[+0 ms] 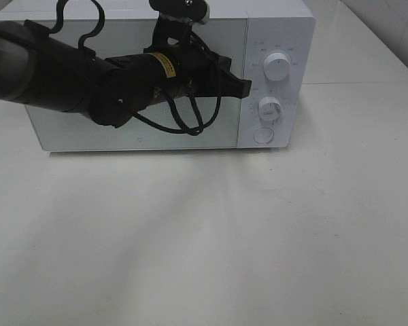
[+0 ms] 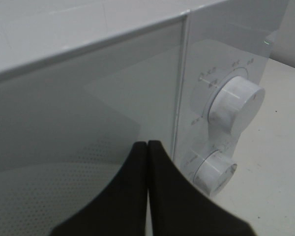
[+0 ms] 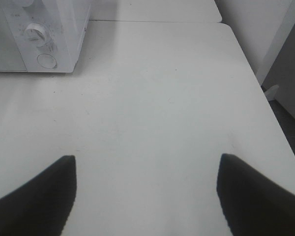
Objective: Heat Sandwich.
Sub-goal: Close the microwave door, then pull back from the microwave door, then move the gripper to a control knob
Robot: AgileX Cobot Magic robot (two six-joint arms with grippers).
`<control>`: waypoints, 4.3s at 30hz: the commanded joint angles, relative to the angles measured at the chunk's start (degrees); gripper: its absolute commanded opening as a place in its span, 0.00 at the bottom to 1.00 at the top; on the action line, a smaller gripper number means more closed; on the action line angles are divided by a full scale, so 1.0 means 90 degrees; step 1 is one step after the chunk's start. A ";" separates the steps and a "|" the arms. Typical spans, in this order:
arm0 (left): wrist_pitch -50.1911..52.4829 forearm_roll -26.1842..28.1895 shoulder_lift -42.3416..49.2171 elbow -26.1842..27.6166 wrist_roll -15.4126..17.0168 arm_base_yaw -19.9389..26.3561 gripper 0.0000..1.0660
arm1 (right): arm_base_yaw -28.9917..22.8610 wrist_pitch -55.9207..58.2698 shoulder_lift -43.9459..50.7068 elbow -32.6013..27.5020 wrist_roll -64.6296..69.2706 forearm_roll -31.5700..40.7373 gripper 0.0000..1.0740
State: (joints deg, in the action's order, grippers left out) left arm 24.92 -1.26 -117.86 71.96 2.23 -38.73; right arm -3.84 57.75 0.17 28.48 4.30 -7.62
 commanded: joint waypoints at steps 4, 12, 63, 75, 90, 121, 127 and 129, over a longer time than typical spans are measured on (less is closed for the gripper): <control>0.0204 0.0605 0.0013 0.0166 0.0032 0.0261 0.00 | 0.0038 -0.0076 0.0166 0.0000 -0.0045 0.0013 0.71; 0.0216 0.0579 0.0357 -0.0242 -0.0076 0.0172 0.00 | 0.0038 -0.0076 0.0166 0.0000 -0.0045 0.0013 0.71; -0.7748 0.0809 0.3794 -0.2470 -0.0064 0.0777 0.94 | 0.0038 -0.0076 0.0166 0.0000 -0.0045 0.0013 0.71; -0.9721 0.0866 0.3794 -0.2362 -0.0115 0.2788 0.94 | 0.0038 -0.0076 0.0166 0.0000 -0.0045 0.0013 0.71; -0.9995 0.0821 0.5532 -0.2636 -0.0134 0.4565 0.94 | 0.0038 -0.0076 0.0166 0.0000 -0.0045 0.0013 0.71; -0.9568 0.0560 1.2166 -0.4711 -0.0509 0.4558 0.94 | 0.0038 -0.0076 0.0166 0.0000 -0.0045 0.0013 0.71; -0.9568 0.0554 1.2834 -0.4711 -0.0522 0.4558 0.94 | 0.0038 -0.0076 0.0166 0.0000 -0.0045 0.0013 0.71; -0.9562 0.0554 1.3121 -0.4711 -0.0522 0.4558 0.94 | 0.0038 -0.0076 0.0166 0.0000 -0.0045 0.0013 0.71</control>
State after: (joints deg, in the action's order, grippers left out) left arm -61.82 3.21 -2.01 29.62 -2.75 2.18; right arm -3.84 57.75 0.17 28.48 4.30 -7.62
